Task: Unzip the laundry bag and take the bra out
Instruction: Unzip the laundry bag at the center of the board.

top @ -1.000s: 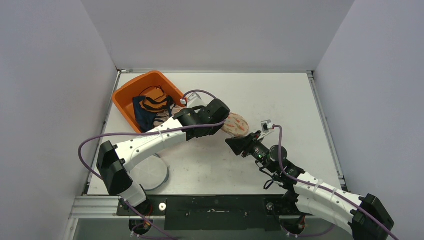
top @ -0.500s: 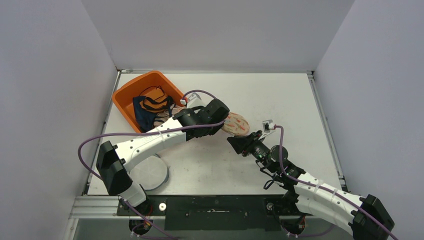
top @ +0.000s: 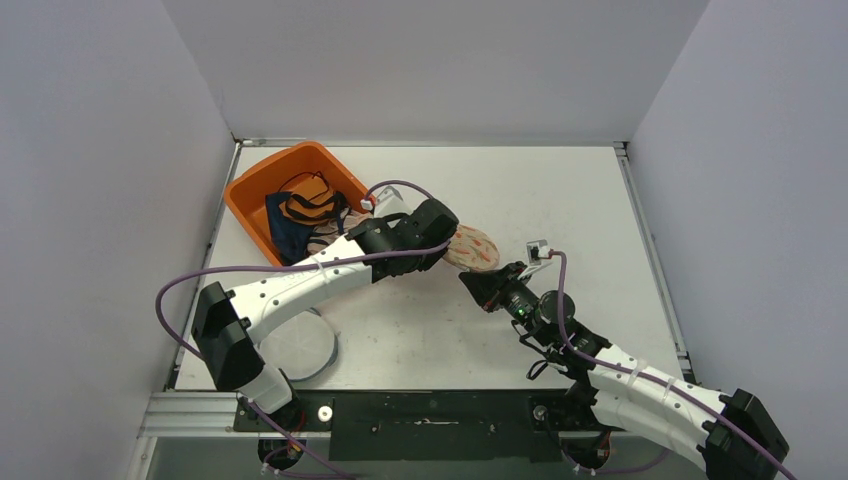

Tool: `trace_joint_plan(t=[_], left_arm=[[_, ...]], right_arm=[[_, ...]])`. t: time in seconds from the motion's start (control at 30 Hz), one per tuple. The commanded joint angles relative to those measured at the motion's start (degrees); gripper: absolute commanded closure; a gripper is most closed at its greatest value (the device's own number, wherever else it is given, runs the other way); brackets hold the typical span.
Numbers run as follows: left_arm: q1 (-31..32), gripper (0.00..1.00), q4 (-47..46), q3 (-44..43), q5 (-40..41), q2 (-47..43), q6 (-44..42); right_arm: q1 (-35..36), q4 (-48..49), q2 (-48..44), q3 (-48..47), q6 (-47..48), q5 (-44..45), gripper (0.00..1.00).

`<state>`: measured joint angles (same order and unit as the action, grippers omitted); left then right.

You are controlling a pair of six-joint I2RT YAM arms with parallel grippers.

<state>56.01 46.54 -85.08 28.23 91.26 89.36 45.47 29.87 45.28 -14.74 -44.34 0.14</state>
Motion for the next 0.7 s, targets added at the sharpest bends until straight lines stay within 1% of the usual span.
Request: trace_joint_plan(t=[0.0,0.07,0.17,0.3,0.43,0.53,0.67], left_arm=[[-0.1,1.0,-1.7,0.3,0.1,-2.7,-0.9],[-0.2,1.0,-2.1,0.5,0.2,-2.9,-1.5],[-0.3,1.0,-3.6,1.0,0.6,-3.4,-4.0],[-0.2,1.0,-9.8,3.2,-0.5,-3.9,-9.8],[0.0,1.0,-18.6,7.2,-3.3,-4.7,-13.9],[0.0,1.0,-22.9,9.1,-5.7,-4.4,-16.5],[0.0,1.0,-29.5,11.5,-9.9,-3.8,-22.2]], right_arm=[[0.2,2.4,-0.4,-2.7,0.1,1.9,0.95],[0.2,0.7,-0.9,-2.8,0.6,2.0,0.95],[0.2,-4.8,-2.8,-3.3,2.8,2.7,0.95],[0.3,-14.4,-7.8,-4.0,6.2,4.9,0.95],[0.3,-25.2,-13.3,-4.6,9.1,7.6,0.95],[0.4,-32.2,-16.4,-4.7,9.5,10.5,0.95],[0.3,-38.1,-20.7,-4.0,8.7,13.6,0.95]])
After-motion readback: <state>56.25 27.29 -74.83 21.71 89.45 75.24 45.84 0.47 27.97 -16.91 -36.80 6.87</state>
